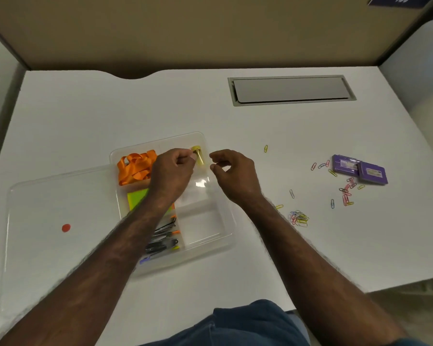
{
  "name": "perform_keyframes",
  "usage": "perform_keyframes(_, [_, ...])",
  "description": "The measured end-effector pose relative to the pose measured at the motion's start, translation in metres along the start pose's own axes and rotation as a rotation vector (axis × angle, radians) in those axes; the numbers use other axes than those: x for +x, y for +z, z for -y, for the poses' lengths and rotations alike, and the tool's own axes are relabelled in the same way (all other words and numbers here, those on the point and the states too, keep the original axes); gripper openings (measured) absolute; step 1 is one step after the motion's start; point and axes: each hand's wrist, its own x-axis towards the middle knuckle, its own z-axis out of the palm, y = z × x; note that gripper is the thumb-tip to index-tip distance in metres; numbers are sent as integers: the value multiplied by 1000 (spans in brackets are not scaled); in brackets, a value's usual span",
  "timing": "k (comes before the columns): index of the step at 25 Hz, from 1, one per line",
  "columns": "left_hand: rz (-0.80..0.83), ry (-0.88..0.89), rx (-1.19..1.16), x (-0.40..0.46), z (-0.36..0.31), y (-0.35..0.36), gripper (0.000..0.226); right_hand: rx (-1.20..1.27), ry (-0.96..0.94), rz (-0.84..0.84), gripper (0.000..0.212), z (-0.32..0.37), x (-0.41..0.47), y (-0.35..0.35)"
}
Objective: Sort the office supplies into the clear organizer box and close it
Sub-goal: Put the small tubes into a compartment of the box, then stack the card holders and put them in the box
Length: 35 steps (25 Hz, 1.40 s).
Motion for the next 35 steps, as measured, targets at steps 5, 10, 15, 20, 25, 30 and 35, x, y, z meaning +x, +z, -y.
perform_keyframes(5, [76, 36, -39, -22, -23, 52, 19, 14, 89, -101, 26, -49, -23, -58])
perform_keyframes(10, [151, 45, -52, -49, -56, 125, 27, -70, 141, -138, 32, -107, -39, -127])
perform_keyframes(15, [230, 55, -41, -62, -84, 201, 26, -211, 146, -180, 43, -175, -45, -205])
perform_keyframes(20, [285, 53, -4, -71, -95, 267, 23, -400, 162, -198, 53, -238, -34, -267])
perform_keyframes(25, [325, 49, 56, -76, -97, 317, 24, -492, 212, -117, 70, -291, -13, -311])
perform_keyframes(30, [361, 49, 121, -79, -96, 344, 24, -522, 211, -26, 68, -320, 5, -328])
perform_keyframes(35, [380, 38, 145, -79, -95, 360, 24, -575, 76, -139, 41, -329, 3, -324])
